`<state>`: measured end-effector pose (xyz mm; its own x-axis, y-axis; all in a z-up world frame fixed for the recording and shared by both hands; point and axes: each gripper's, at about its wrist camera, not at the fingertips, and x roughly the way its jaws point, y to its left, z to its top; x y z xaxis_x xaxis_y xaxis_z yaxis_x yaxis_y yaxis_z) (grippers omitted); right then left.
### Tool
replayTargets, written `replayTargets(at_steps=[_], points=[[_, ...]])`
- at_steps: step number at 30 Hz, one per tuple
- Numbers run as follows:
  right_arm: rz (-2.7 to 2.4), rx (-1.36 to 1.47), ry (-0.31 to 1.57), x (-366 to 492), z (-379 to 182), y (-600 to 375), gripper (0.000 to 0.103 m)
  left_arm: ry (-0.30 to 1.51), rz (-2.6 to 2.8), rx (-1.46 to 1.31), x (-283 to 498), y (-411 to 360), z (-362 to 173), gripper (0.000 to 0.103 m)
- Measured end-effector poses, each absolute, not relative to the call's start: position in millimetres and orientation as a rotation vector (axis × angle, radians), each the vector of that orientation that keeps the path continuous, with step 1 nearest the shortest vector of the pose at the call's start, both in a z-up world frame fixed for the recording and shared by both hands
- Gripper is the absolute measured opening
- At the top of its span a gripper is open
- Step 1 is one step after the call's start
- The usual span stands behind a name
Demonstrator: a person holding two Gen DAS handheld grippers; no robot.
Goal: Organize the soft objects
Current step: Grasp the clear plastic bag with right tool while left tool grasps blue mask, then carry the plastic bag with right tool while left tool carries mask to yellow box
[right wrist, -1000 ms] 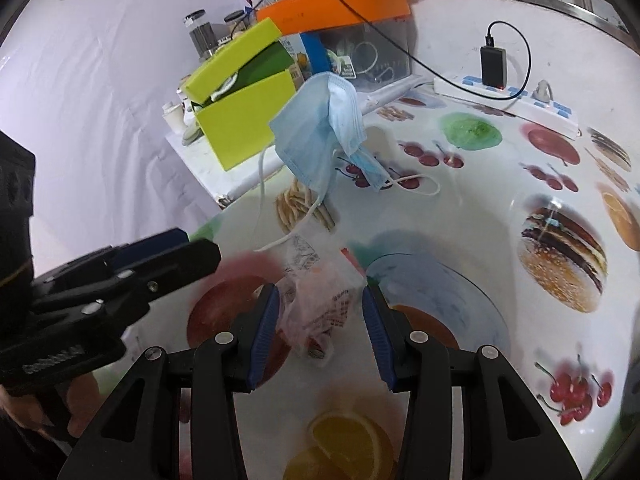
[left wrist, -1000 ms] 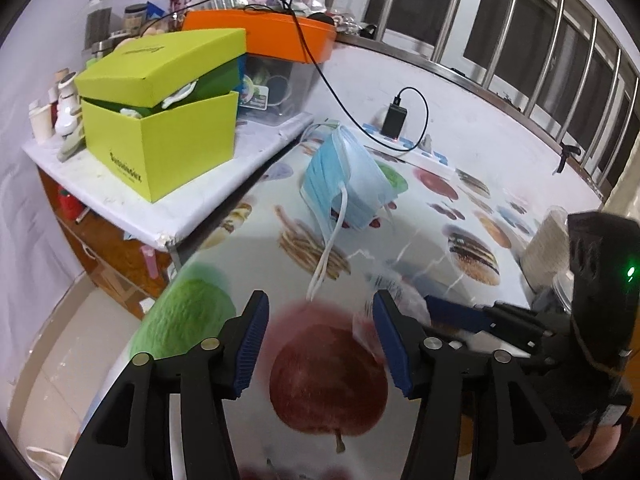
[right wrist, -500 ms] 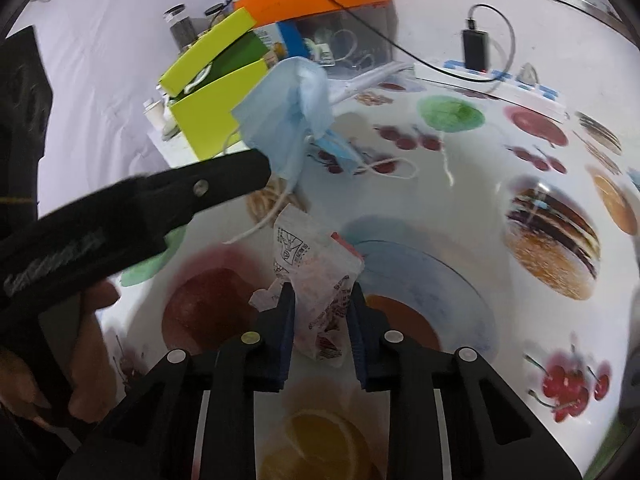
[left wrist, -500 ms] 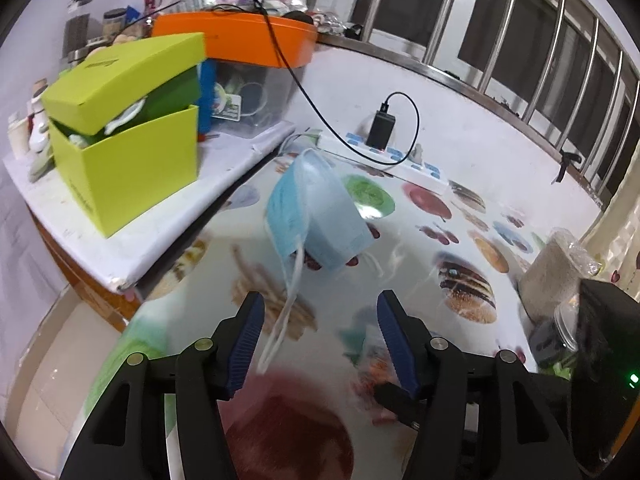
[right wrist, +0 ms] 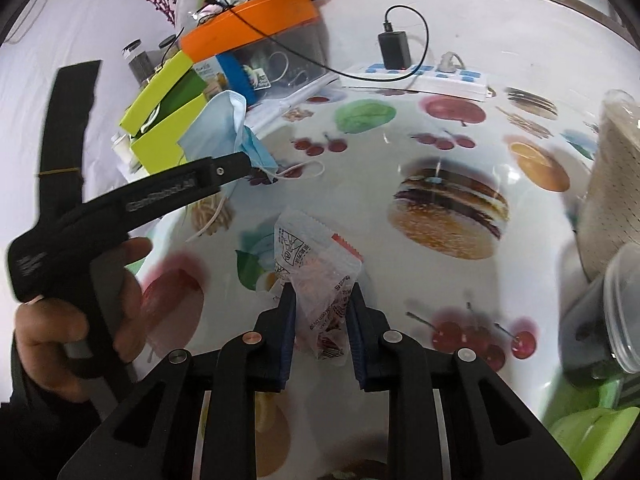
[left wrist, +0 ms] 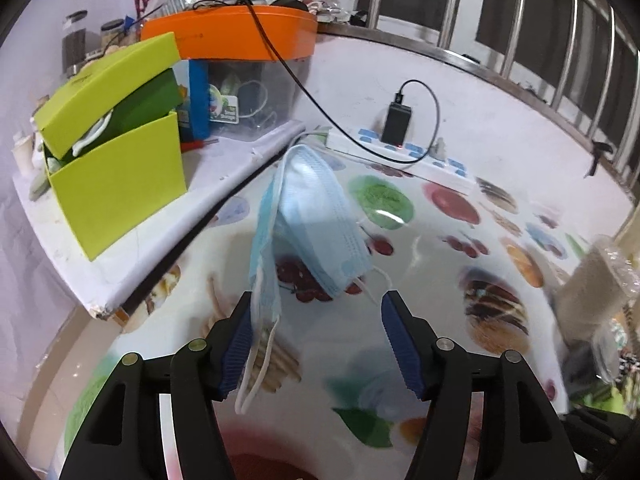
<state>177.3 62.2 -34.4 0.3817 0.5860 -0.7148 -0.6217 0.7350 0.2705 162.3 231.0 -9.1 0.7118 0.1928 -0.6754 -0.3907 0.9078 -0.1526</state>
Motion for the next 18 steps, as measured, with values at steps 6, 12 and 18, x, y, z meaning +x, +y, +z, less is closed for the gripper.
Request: replayTargets(at_steps=[6, 12, 18], points=[[0.774, -0.024, 0.895, 178.2, -34.7, 57.1, 0.025, 0.708, 0.409, -0.275, 175.7, 236.4, -16.9, 0.063], [0.780, -0.008, 0.898, 179.3, -37.1, 54.5, 0.025, 0.706, 0.421, -0.321, 177.8, 248.4, -24.2, 0.027], [0.788, -0.005, 0.889, 177.4, -35.1, 53.9, 0.025, 0.708, 0.423, -0.347, 177.6, 255.6, -26.4, 0.006]])
